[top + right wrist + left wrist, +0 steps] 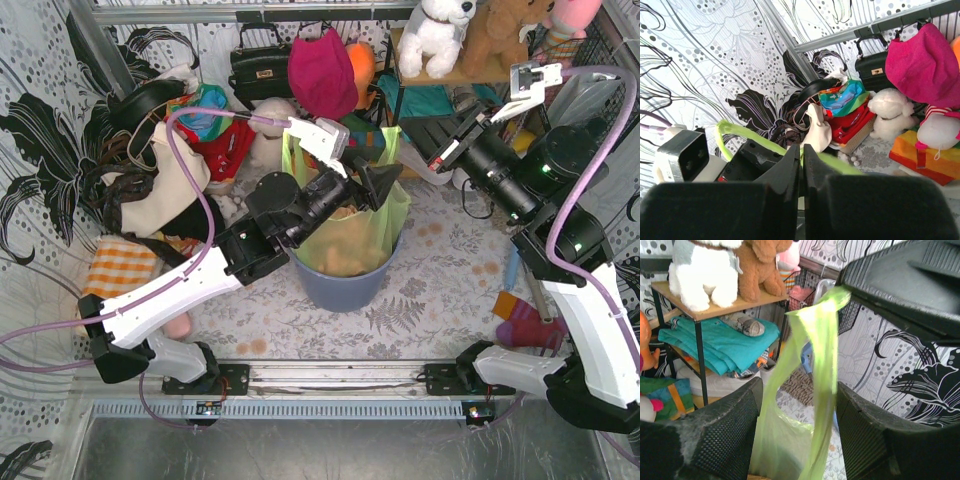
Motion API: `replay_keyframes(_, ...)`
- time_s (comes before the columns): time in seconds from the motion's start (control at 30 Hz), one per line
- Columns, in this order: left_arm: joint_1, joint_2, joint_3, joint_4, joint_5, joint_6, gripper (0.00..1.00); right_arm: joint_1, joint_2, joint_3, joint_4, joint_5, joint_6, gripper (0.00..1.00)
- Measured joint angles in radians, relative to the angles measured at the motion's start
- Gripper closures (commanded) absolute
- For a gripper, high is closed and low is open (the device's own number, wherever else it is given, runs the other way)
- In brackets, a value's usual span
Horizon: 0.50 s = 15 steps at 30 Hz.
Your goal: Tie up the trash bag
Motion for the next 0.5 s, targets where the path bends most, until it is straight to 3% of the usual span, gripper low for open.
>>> replay_keyframes(0.07, 0.000, -0.003, -0.004, 0.020, 0.006, 0.006, 0.37, 0.000, -0.003, 0.000, -0.015, 0.008, 0.002, 0.75)
replay_keyframes(0.13, 0.000, -0.008, -0.004, 0.033, 0.010, 0.011, 0.38, 0.000, -0.010, 0.000, -0.032, 0.021, 0.002, 0.70)
replay_keyframes(0.5, 0.000, -0.021, -0.004, 0.062, 0.022, 0.016, 0.38, 0.000, -0.020, 0.001, -0.090, 0.040, 0.003, 0.68)
